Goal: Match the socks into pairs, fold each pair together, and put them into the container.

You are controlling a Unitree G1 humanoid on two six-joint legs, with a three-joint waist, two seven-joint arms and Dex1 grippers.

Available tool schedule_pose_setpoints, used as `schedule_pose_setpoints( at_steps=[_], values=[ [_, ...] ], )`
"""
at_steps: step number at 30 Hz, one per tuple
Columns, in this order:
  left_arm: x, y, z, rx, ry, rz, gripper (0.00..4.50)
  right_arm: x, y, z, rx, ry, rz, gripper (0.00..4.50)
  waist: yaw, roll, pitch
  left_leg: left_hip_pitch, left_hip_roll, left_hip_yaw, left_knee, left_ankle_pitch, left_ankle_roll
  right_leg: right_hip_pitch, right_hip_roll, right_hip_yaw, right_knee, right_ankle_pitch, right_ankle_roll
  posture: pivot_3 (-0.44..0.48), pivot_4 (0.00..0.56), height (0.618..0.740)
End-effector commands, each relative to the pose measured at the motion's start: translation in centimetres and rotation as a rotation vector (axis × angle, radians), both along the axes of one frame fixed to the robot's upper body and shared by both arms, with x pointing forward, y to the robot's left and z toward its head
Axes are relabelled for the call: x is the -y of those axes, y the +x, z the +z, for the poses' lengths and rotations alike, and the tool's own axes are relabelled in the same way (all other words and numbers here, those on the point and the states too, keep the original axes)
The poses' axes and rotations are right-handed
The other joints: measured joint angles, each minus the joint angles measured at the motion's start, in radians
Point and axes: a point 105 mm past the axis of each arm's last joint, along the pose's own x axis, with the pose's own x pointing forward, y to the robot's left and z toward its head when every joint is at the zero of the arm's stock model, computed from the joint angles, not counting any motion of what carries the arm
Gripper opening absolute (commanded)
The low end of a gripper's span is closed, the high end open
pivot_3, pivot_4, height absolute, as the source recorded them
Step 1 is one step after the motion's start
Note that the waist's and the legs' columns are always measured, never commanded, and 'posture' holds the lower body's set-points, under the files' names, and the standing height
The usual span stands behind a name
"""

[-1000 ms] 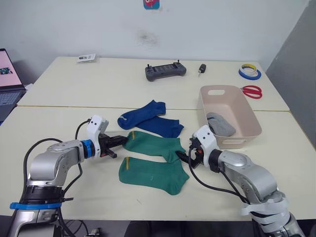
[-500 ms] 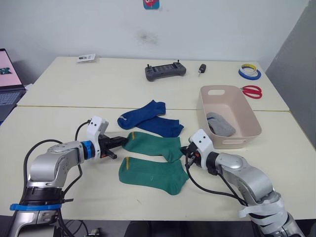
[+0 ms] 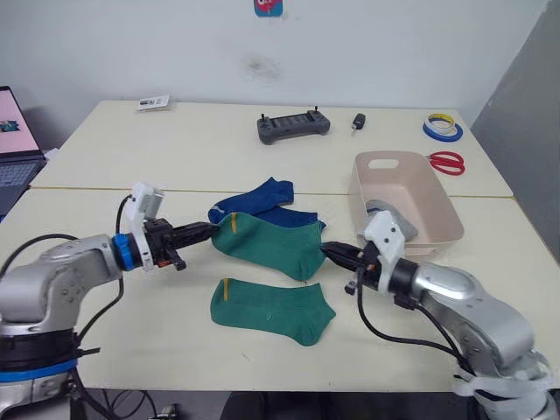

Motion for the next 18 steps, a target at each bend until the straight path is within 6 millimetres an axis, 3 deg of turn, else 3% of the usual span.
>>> schedule_pose_setpoints(
  at_steps=[1,5,10,14,18],
  values=[
    [-0.3,-2.3,0.2,-0.075,-0.014,-0.063,0.0,0.2,-2.8,1.5,0.005,0.036,0.079,0.02,-0.002,0.0,0.0,0.0,0.0,0.0,0.0,0.0,0.0,0.0,0.0,0.0,0.0,0.0,0.0,0.0,0.15,0.74],
    [-0.6,-3.4,-2.3,-0.15,0.009,-0.044,0.0,0.4,-3.8,0.2,-0.055,0.018,0.071,0.02,-0.002,0.0,0.0,0.001,0.0,0.0,-0.001,0.0,0.0,0.0,0.0,0.001,0.0,0.0,0.0,0.0,0.15,0.74],
    [-0.3,-4.1,-6.9,-0.188,0.056,0.015,0.0,0.1,-3.8,-3.4,-0.089,-0.102,0.05,0.02,0.0,0.001,0.0,0.002,0.0,0.001,-0.001,0.0,0.0,0.001,-0.001,0.001,-0.001,0.0,0.0,0.0,0.15,0.74],
    [-0.4,-4.2,-9.0,-0.202,0.081,0.052,0.0,0.2,-3.4,-5.1,-0.089,-0.161,0.04,0.02,0.001,0.0,-0.001,0.001,0.0,0.001,0.0,0.0,0.0,0.0,-0.001,0.0,-0.001,0.0,0.0,0.0,0.15,0.74],
    [-1.0,-4.6,-9.7,-0.217,0.113,0.064,0.0,0.4,-3.1,-5.7,-0.082,-0.185,0.036,0.02,0.0,0.0,-0.001,0.001,0.0,0.001,-0.001,0.0,0.0,0.0,-0.001,0.001,-0.001,0.0,0.0,0.0,0.15,0.74]
  ],
)
